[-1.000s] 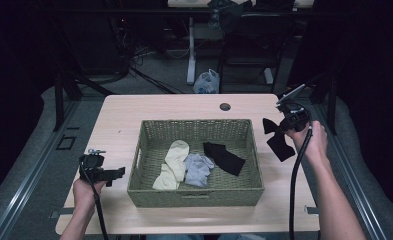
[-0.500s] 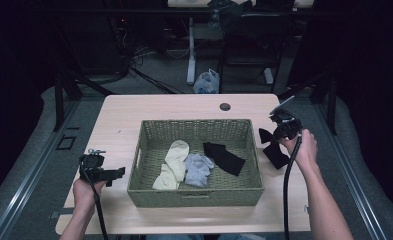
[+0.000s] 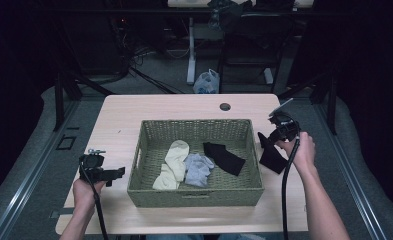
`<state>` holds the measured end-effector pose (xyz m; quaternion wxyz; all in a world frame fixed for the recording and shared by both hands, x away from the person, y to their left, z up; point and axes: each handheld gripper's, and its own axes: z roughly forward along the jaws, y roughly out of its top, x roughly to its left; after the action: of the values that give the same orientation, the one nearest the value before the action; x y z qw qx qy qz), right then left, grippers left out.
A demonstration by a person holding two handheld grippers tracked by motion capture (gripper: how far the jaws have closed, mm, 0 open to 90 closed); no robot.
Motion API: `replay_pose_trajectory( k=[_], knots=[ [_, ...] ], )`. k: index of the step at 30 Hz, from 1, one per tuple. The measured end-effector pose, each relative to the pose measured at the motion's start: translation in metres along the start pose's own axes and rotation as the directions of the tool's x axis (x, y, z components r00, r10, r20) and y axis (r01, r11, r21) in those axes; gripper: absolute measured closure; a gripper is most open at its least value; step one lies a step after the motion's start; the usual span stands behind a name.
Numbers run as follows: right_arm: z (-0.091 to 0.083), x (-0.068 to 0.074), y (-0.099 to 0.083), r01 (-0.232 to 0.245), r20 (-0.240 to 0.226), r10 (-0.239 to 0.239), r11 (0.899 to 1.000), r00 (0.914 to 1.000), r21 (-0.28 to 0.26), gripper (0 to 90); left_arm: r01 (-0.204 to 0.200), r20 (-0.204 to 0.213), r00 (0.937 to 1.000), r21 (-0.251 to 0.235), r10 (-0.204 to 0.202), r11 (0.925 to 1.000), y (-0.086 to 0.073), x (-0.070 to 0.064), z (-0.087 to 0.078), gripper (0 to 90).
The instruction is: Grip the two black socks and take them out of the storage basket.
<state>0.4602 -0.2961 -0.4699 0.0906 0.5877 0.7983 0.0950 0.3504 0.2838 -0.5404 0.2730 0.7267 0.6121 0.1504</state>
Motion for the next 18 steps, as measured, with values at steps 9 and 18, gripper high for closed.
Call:
replay_pose_trajectory(
  k=[9,18],
  knots=[
    [-0.06,0.008,-0.001,0.06,-0.076,-0.07,0.99,0.9946,-0.129,16.3,-0.001,-0.005,1.0,0.0,0.001,1.0,0.0,-0.001,0.0,4.5],
    [-0.105,0.055,0.012,0.18,-0.103,-0.204,0.961,0.9735,-0.21,0.7,-0.001,-0.002,1.0,0.002,0.001,1.0,0.0,-0.001,0.001,4.4]
  ],
)
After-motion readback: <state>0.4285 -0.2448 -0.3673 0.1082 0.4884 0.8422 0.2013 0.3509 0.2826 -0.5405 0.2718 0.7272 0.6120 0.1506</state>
